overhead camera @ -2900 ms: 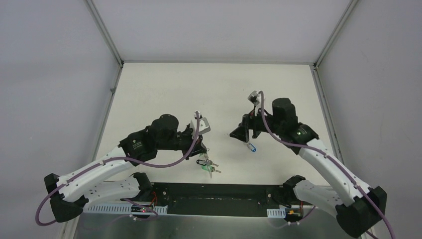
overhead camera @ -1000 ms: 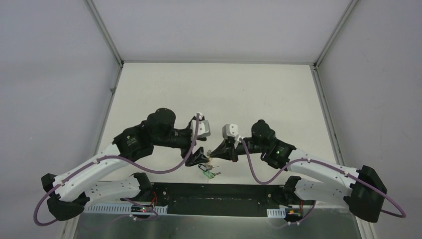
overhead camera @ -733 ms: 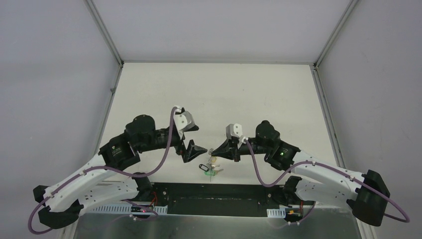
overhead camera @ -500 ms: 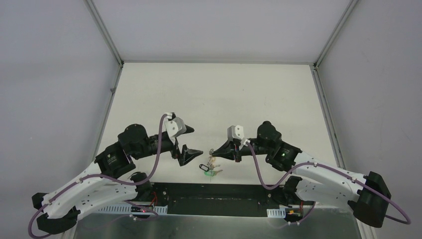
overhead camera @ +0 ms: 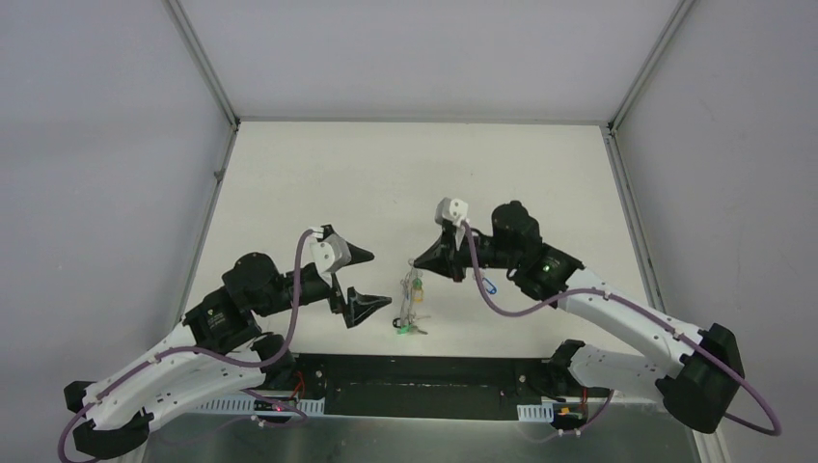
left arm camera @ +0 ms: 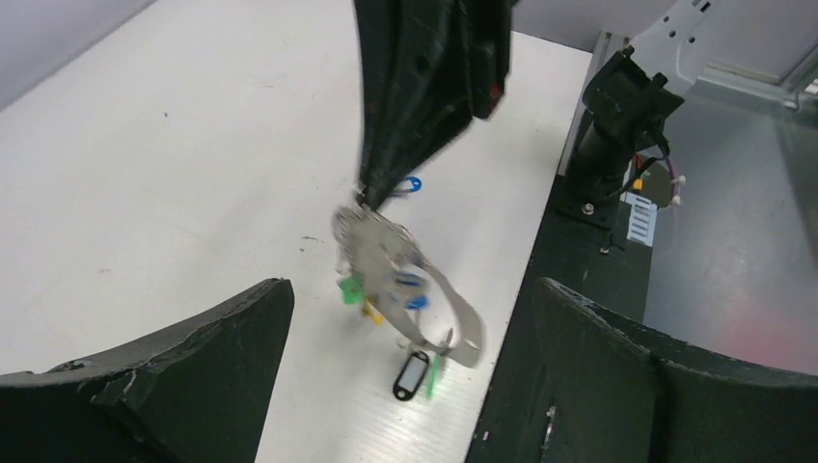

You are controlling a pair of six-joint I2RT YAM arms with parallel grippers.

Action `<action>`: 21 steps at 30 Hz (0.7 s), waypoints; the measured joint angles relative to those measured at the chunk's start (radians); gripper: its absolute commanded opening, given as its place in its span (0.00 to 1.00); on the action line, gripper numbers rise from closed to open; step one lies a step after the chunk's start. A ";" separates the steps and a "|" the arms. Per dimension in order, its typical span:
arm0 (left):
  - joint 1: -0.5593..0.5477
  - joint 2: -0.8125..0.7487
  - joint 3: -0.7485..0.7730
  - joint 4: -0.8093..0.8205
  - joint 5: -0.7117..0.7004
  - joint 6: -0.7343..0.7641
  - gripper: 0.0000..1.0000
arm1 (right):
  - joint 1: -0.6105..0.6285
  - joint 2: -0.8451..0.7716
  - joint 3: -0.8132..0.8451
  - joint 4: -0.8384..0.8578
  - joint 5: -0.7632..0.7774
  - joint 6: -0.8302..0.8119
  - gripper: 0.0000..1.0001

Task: Put the keys on the keyring

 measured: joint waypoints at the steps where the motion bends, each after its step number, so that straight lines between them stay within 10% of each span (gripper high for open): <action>1: 0.000 0.002 0.001 0.000 -0.012 -0.019 0.99 | -0.038 0.032 0.062 -0.054 0.000 0.010 0.00; 12: 0.000 0.131 0.042 -0.132 -0.306 -0.421 0.99 | -0.384 0.161 0.435 -0.413 0.210 0.299 0.00; 21: 0.000 0.528 0.142 -0.197 -0.223 -0.570 0.99 | -0.654 0.188 0.478 -0.558 0.235 0.423 0.00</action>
